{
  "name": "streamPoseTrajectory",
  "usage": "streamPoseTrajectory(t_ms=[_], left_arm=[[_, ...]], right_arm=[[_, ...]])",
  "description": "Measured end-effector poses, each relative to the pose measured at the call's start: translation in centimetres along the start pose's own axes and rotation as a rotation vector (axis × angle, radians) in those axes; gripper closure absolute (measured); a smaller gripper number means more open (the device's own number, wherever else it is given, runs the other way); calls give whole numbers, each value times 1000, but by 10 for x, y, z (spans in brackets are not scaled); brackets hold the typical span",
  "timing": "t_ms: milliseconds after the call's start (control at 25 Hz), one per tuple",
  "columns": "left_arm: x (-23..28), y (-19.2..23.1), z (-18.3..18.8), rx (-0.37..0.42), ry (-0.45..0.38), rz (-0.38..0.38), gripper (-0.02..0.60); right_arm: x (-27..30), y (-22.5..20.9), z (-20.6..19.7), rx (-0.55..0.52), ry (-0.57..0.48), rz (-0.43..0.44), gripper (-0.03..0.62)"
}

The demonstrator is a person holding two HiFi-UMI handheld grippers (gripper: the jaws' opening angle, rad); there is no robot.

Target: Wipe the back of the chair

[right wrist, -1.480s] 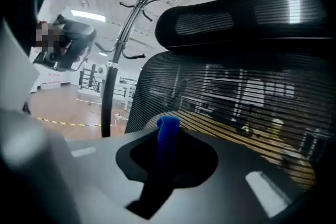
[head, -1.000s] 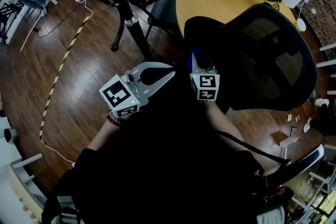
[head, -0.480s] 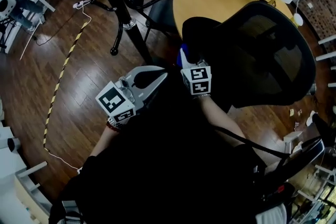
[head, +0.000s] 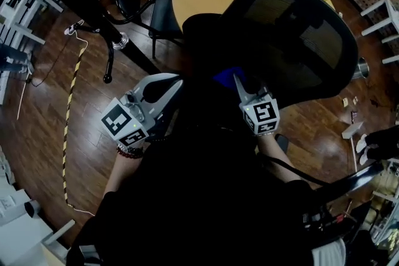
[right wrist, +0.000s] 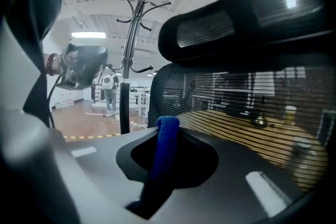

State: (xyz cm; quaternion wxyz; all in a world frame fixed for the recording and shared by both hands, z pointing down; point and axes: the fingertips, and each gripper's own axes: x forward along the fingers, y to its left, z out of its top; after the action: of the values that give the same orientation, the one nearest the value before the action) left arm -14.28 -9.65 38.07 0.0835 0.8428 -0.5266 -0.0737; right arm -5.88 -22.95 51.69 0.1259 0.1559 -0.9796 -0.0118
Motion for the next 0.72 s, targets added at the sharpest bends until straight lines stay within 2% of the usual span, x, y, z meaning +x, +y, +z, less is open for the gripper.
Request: streamPoseTrajectory(t_ms=[120,360,560,720], left_arm=[[14,-7,-13,-20,34,-48,575],[46,-9,-15,-32,50,-95,575],[62,0,-3,8,51,-81,575],[63,0,-13,17,103,-61,575]], right_arm=[[-59,-14,-30,-34,63,-114,554],[-168,-77,-112,163,193,-455,554],[-221,-132,-142,162,258,-615,554],[-234,-164,-165,174,313,-667,554]])
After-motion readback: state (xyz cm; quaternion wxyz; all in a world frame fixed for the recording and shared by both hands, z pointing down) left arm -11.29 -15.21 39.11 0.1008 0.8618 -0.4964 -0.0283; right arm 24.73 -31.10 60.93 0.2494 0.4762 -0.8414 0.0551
